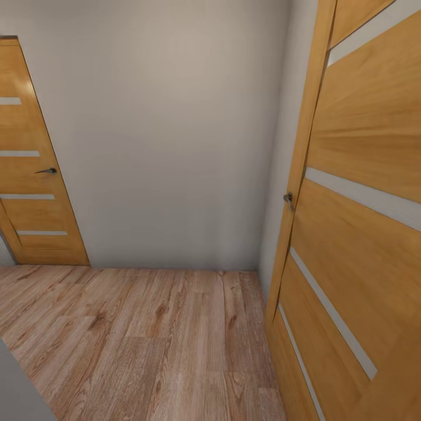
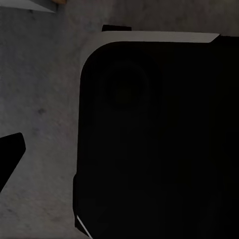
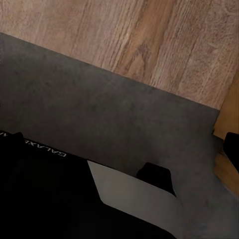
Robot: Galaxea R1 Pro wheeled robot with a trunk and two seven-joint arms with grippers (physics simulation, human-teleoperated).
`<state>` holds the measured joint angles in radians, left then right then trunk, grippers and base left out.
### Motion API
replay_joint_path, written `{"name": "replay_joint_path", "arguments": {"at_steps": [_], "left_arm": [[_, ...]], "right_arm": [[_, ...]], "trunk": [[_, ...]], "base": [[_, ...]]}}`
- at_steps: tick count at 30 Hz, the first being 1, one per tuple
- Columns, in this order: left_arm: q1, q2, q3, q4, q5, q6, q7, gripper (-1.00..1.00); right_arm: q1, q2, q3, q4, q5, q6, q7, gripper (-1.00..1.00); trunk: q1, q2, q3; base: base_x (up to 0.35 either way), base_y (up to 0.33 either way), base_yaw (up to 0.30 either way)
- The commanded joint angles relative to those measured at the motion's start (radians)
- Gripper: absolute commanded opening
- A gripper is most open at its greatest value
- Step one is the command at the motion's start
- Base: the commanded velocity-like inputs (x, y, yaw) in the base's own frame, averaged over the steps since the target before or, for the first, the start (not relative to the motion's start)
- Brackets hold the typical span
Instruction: Move the two storage containers from the living room to the garage. In the garage, place one container on the floor and stack the other container on top of it (either order is fine).
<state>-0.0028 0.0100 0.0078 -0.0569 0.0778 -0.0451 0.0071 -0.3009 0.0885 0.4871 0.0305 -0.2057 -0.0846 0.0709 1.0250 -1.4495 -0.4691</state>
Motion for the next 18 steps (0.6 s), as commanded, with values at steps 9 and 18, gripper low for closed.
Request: {"name": "replay_joint_path", "arguments": {"at_steps": [9, 18], "left_arm": [[0.0, 0.001, -0.001, 0.0, 0.008, -0.002, -0.001, 1.0], [-0.001, 0.001, 0.0, 0.0, 0.009, -0.003, 0.001, 1.0]], "right_arm": [[-0.001, 0.0, 0.007, 0.003, -0.011, -0.006, -0.006, 1.0], [-0.001, 0.0, 0.007, 0.003, -0.011, -0.006, -0.008, 1.0]], "trunk": [[0.0, -0.001, -0.001], [0.0, -0.001, -0.001]], "base": [[0.218, 0.0, 0.0], [0.158, 0.0, 0.0]]}}
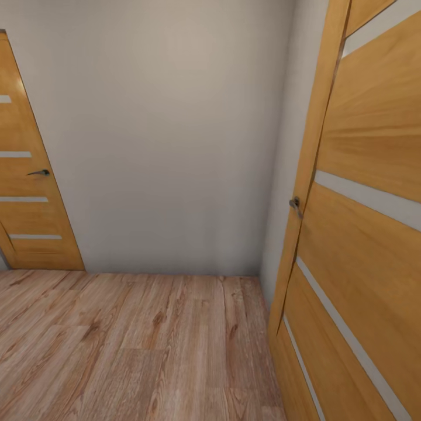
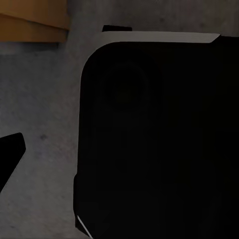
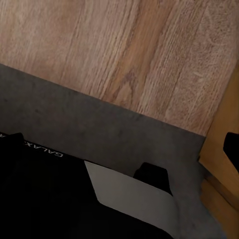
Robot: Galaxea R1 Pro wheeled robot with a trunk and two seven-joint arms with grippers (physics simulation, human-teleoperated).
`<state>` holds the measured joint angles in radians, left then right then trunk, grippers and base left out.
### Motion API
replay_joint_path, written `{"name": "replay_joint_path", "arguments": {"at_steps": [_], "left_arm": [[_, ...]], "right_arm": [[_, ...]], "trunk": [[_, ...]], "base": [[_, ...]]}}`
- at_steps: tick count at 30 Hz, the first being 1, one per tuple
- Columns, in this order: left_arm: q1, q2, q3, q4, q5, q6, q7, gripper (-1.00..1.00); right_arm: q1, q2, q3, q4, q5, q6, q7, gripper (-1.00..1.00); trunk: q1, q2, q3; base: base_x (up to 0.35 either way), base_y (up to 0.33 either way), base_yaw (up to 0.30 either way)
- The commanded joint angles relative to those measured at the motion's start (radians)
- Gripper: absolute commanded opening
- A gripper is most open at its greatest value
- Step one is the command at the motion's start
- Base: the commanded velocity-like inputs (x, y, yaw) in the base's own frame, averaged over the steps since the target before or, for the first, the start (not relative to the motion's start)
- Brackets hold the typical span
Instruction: Move the two storage containers from the living room to the garage. In the garage, place one container on the floor and stack the other container on top of it (either order is fine).
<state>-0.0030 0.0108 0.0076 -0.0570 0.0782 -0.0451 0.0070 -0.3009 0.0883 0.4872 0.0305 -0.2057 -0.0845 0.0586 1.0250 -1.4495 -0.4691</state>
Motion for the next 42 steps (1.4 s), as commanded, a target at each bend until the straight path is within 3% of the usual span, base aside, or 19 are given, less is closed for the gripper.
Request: {"name": "replay_joint_path", "arguments": {"at_steps": [1, 8, 33, 42], "left_arm": [[0.0, 0.0, 0.0, 0.0, 0.008, -0.002, 0.001, 1.0], [0.0, 0.0, 0.0, 0.0, 0.008, -0.002, 0.001, 1.0], [0.0, 0.0, 0.0, 0.0, 0.008, -0.002, 0.001, 1.0], [0.0, 0.0, 0.0, 0.0, 0.008, -0.002, 0.001, 1.0]], "right_arm": [[-0.001, 0.001, 0.007, 0.003, -0.011, -0.006, 0.004, 1.0], [-0.001, 0.0, 0.007, 0.003, -0.011, -0.006, 0.004, 1.0], [-0.001, 0.001, 0.007, 0.003, -0.01, -0.006, 0.007, 1.0], [-0.001, 0.001, 0.007, 0.003, -0.008, -0.006, 0.006, 1.0]], "trunk": [[0.0, -0.001, -0.001], [0.0, -0.001, -0.001], [0.0, -0.001, -0.001], [0.0, -0.001, -0.001]], "base": [[0.016, 0.0, 0.0], [0.137, 0.0, 0.0], [0.312, 0.0, 0.002], [0.316, 0.0, 0.221]]}}
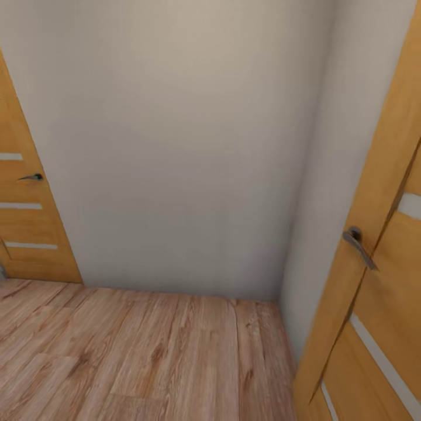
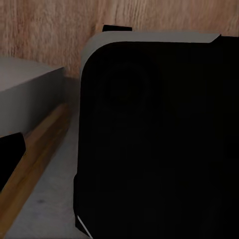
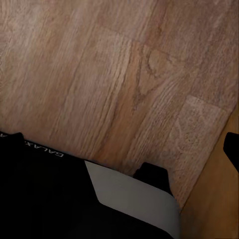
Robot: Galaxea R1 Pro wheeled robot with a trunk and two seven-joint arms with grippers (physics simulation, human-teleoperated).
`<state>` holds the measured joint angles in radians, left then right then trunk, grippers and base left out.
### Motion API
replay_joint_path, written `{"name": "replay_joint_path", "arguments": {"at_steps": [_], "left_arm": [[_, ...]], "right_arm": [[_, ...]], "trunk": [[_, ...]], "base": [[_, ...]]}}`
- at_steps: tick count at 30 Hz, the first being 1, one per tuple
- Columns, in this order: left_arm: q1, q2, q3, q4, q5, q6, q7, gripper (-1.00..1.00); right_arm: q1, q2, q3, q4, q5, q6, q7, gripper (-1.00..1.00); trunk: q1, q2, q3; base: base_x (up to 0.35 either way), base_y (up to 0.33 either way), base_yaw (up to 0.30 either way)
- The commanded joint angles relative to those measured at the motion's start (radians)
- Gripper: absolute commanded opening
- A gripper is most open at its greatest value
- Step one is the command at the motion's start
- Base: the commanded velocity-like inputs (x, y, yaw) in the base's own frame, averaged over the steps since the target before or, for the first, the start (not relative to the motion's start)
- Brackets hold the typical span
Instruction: Move the two storage containers from the living room to the garage. In the garage, place one container on the floor and stack the other container on top of it (either order is fine).
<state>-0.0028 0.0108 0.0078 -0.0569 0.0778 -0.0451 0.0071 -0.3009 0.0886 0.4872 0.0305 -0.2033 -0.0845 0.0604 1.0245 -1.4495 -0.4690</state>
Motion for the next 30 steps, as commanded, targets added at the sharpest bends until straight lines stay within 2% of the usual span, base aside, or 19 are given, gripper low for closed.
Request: {"name": "replay_joint_path", "arguments": {"at_steps": [1, 8, 21, 30], "left_arm": [[0.0, 0.0, 0.0, 0.0, 0.008, -0.002, 0.001, 1.0], [0.0, 0.0, 0.0, 0.0, 0.008, -0.002, 0.001, 1.0], [0.0, 0.0, 0.0, 0.0, 0.008, -0.002, 0.001, 1.0], [0.0, 0.0, 0.0, 0.0, 0.009, -0.002, 0.001, 1.0]], "right_arm": [[-0.001, 0.0, 0.007, 0.003, -0.01, -0.006, 0.005, 1.0], [-0.001, 0.0, 0.007, 0.003, -0.009, -0.006, 0.007, 1.0], [-0.001, 0.0, 0.007, 0.003, -0.009, -0.007, 0.006, 1.0], [-0.001, 0.0, 0.007, 0.003, -0.008, -0.006, 0.003, 1.0]], "trunk": [[0.001, 0.0, -0.001], [0.001, 0.0, -0.001], [0.001, 0.0, -0.001], [0.001, 0.0, -0.001]], "base": [[0.315, 0.0, 0.269], [0.311, 0.0, 0.233], [0.307, 0.0, 0.028], [0.306, 0.0, 0.263]]}}
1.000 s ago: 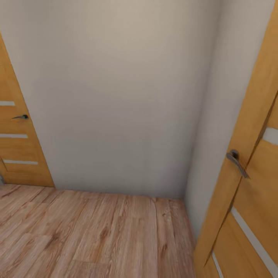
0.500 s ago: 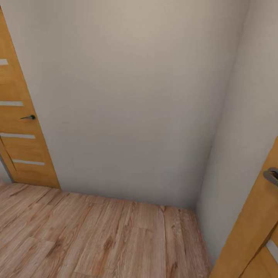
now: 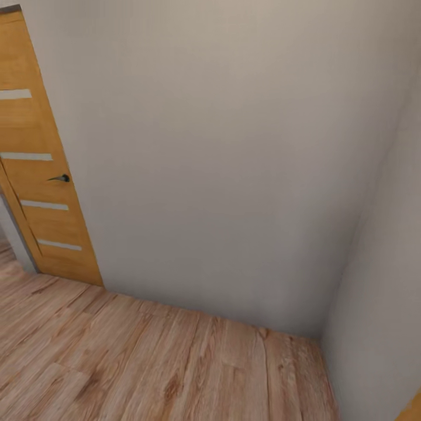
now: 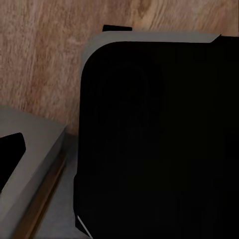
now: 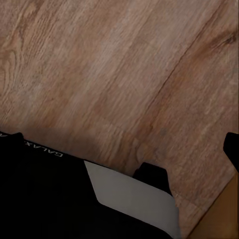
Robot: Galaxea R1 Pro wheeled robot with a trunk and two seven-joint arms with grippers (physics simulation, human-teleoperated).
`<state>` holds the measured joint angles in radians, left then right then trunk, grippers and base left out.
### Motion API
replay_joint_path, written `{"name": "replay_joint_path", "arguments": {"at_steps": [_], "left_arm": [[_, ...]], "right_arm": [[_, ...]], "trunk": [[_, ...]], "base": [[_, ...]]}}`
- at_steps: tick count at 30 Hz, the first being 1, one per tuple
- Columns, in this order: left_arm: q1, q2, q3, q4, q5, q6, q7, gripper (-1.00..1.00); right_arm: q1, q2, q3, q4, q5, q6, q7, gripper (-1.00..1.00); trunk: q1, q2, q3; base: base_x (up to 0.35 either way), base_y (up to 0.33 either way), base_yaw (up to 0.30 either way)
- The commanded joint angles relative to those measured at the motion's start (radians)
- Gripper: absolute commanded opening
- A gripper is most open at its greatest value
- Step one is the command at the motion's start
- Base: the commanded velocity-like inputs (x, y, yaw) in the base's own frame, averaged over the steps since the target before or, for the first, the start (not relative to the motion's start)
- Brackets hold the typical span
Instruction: Move the two storage containers from the living room to the garage. In the garage, place one container on the floor and stack the other container on top of it (either order is fine).
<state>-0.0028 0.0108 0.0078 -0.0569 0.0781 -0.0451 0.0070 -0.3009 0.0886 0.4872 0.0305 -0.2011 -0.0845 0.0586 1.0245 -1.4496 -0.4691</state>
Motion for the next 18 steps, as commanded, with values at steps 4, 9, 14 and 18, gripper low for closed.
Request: {"name": "replay_joint_path", "arguments": {"at_steps": [4, 9, 14, 18], "left_arm": [[0.0, 0.0, 0.0, 0.0, 0.008, -0.002, 0.001, 1.0], [0.0, 0.0, 0.0, 0.0, 0.008, -0.002, 0.001, 1.0], [0.0, 0.0, 0.0, 0.0, 0.008, -0.002, 0.001, 1.0], [0.0, 0.0, 0.0, 0.0, 0.008, -0.002, 0.001, 1.0]], "right_arm": [[-0.001, 0.0, 0.007, 0.003, -0.011, -0.006, 0.004, 1.0], [-0.001, 0.0, 0.007, 0.003, -0.011, -0.006, 0.004, 1.0], [-0.001, 0.0, 0.007, 0.003, -0.011, -0.006, 0.006, 1.0], [0.034, -0.003, 0.007, 0.003, -0.008, -0.015, 0.011, 1.0]], "trunk": [[0.001, 0.0, -0.001], [0.001, 0.0, -0.001], [0.001, 0.0, -0.001], [0.001, 0.0, -0.001]], "base": [[0.298, 0.0, 0.277], [0.29, 0.0, 0.277], [0.287, 0.0, 0.277], [0.286, 0.0, 0.193]]}}
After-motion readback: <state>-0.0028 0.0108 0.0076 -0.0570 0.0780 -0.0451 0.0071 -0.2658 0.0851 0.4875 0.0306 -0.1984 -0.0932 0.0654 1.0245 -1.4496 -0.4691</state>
